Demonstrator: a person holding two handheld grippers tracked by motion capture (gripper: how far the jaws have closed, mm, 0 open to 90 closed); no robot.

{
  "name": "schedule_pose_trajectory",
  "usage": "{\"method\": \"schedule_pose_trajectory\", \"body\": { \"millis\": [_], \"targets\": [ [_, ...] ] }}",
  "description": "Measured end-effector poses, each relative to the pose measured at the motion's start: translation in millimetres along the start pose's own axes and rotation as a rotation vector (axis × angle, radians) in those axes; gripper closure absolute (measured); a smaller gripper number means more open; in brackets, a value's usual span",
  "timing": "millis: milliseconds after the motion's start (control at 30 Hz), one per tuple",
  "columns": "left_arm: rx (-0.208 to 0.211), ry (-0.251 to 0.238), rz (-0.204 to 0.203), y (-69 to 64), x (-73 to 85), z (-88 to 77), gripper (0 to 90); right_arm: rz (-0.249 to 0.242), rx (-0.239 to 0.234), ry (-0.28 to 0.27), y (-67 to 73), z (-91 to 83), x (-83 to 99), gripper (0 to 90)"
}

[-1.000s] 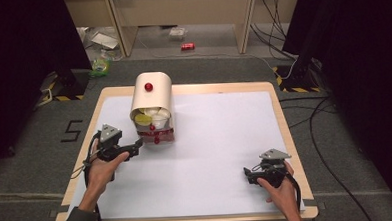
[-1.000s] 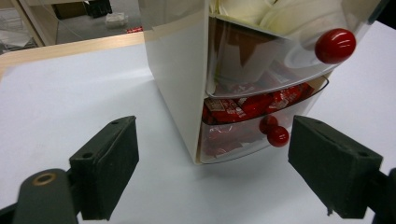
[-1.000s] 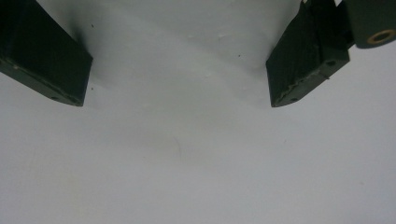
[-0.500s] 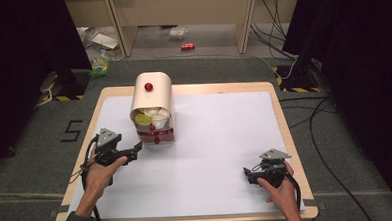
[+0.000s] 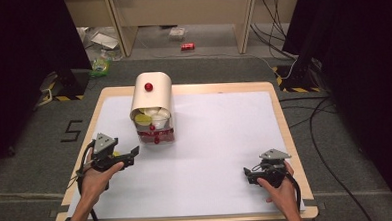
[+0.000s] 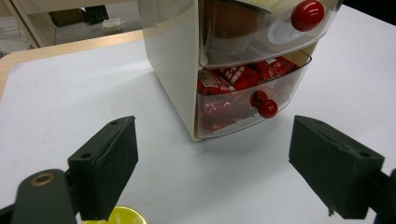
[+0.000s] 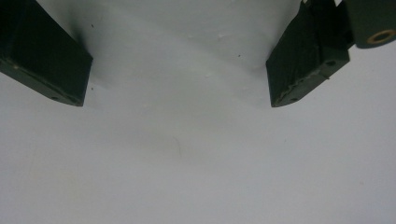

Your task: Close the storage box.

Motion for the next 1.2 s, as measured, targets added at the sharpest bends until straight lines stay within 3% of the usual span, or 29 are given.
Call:
{"method": "schedule_pose_trajectory", "body": {
  "millis": [1200],
  "targets": [
    [0.088, -0.018, 0.019, -22.4, 24.2, -23.3, 15.0, -0.001, 0.0, 0.0, 0.0, 0.0, 0.0, 6.9]
  ]
}}
Point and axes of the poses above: each handheld gripper's, and its own axes: z roughly forward along the jaws, x roughly out of its underside, y roughly to its left, the point moved 3 cm from there along z, roughly forward along the jaws, and after that the axes turned 8 degrees about -y, right-handed, at the moved point
